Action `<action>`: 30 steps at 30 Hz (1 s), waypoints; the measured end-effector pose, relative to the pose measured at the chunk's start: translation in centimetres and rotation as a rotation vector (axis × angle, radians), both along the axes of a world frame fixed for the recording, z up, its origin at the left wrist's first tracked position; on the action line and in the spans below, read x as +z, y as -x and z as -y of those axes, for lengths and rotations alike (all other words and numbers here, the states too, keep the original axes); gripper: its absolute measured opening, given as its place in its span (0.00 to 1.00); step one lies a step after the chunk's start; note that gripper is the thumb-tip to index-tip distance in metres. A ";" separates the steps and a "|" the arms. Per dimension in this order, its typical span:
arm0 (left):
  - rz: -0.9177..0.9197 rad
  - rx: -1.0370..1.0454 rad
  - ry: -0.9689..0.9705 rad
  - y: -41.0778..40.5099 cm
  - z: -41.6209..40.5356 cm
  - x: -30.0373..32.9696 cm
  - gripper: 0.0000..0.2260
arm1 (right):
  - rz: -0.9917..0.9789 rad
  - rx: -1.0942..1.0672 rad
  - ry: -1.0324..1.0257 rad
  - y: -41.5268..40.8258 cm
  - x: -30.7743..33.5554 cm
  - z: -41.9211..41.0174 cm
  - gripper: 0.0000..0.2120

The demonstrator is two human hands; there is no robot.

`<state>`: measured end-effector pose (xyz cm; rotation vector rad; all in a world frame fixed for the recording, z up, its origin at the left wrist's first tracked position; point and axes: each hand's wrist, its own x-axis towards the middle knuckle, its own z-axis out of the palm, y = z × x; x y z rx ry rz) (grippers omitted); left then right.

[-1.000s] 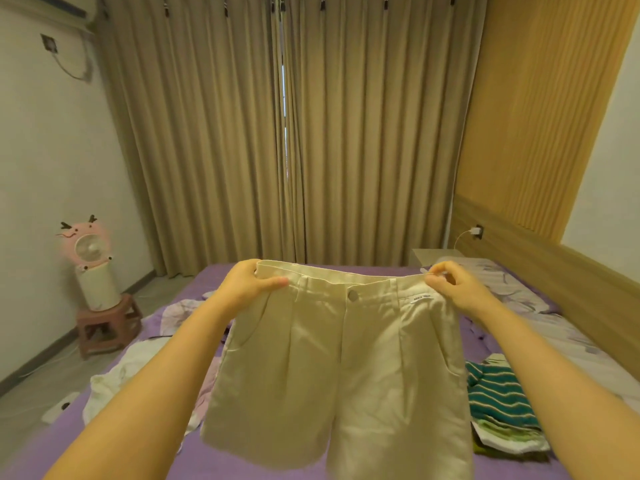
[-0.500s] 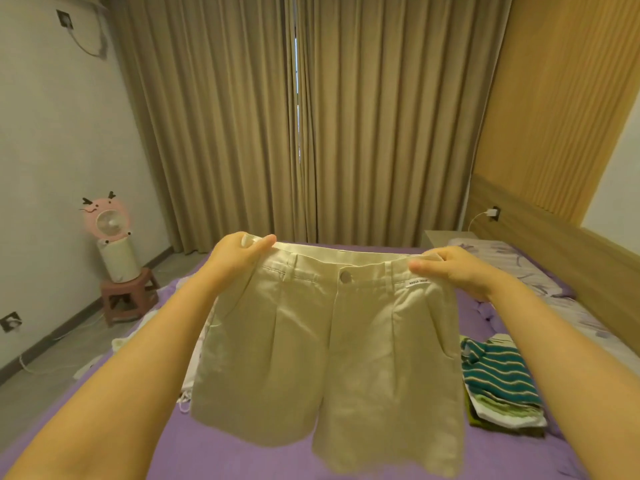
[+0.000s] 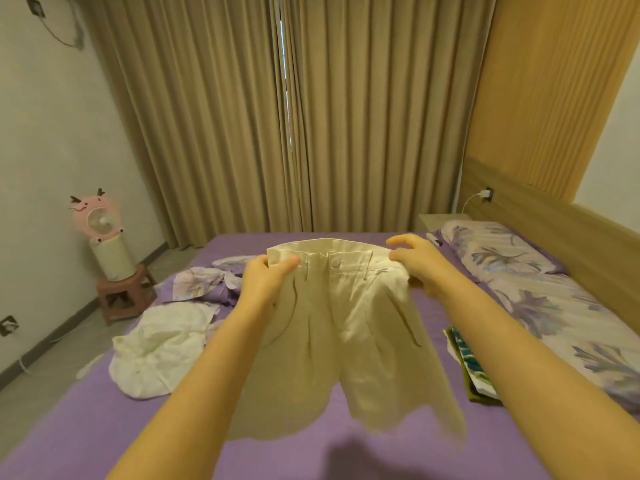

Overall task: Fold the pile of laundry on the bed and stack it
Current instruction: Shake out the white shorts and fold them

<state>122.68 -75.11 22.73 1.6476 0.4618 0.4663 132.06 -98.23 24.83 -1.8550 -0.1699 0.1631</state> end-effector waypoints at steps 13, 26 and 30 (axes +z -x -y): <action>0.231 -0.358 -0.036 2.8 3.3 -0.2 0.07 | 0.313 0.502 0.220 6.3 0.0 -3.9 0.13; 0.237 -0.488 -0.089 3.7 2.1 -0.4 0.14 | 0.723 0.262 0.293 6.5 -0.3 -5.1 0.10; 0.314 -0.375 0.018 3.7 0.8 -0.1 0.11 | 0.553 0.351 0.547 5.2 0.3 -2.9 0.21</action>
